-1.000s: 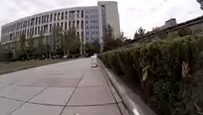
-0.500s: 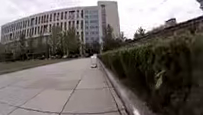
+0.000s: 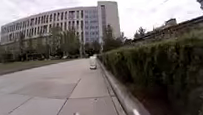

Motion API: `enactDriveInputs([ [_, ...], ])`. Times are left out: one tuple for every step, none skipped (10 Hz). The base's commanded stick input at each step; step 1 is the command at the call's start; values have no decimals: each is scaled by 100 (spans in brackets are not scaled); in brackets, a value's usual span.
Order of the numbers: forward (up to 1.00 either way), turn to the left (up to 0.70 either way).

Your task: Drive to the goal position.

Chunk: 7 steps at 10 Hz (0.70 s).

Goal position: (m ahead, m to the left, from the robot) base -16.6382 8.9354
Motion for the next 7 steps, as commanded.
enactDriveInputs([
  [70,31],
  [70,35],
  [70,35],
  [70,35],
  [70,35],
  [70,35],
  [70,35],
])
